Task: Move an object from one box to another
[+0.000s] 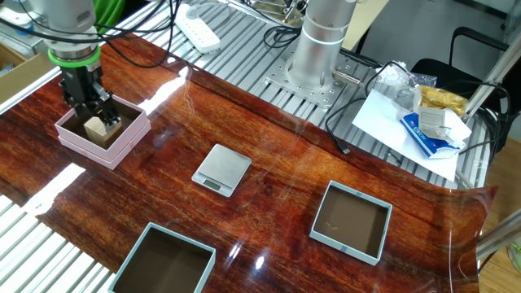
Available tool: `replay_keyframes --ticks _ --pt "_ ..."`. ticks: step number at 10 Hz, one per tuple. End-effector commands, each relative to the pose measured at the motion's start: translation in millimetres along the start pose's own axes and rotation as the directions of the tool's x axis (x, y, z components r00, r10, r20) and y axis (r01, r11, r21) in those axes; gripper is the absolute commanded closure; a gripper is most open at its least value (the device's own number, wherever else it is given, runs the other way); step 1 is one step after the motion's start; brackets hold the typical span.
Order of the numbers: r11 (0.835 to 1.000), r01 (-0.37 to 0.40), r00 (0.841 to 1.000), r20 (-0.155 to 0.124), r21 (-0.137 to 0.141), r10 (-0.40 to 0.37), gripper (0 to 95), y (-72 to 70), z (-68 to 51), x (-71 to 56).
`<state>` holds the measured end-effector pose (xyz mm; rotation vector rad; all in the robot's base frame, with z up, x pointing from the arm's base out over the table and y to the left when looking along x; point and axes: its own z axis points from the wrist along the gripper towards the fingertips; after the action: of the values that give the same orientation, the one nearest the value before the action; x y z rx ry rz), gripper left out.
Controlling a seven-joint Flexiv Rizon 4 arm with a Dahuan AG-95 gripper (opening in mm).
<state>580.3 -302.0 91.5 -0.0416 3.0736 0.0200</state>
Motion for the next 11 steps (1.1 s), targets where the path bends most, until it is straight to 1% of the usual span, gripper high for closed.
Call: replay_keyframes --ticks 1,2,4,5,7,8,9,10,11 --pt "1.0 -0.006 1.0 0.004 0.003 0.006 19.0 2.0 3.5 3.3" --pt "1.0 -0.005 1.0 0.007 0.01 0.005 19.0 3.4 4.9 4.9" --pt "1.0 -0.001 1.0 0.006 0.009 0.001 19.0 3.4 5.0 4.9" --pt "1.0 0.024 1.0 -0.001 0.003 -0.024 19.0 2.9 4.4 4.3" --pt "0.998 0.056 0.998 -0.002 -0.001 -0.056 19.0 2.6 4.1 3.9" --pt "0.997 0.083 0.997 -0.003 -0.001 -0.083 57.0 2.6 4.1 3.9" --pt "0.995 0.101 0.995 -0.008 -0.001 -0.101 76.0 2.6 4.1 3.9" --pt "0.993 0.118 0.993 -0.009 -0.001 -0.118 76.0 2.6 4.1 3.9" --pt "0.992 0.125 0.992 -0.007 -0.002 -0.125 95.0 2.6 4.1 3.9"
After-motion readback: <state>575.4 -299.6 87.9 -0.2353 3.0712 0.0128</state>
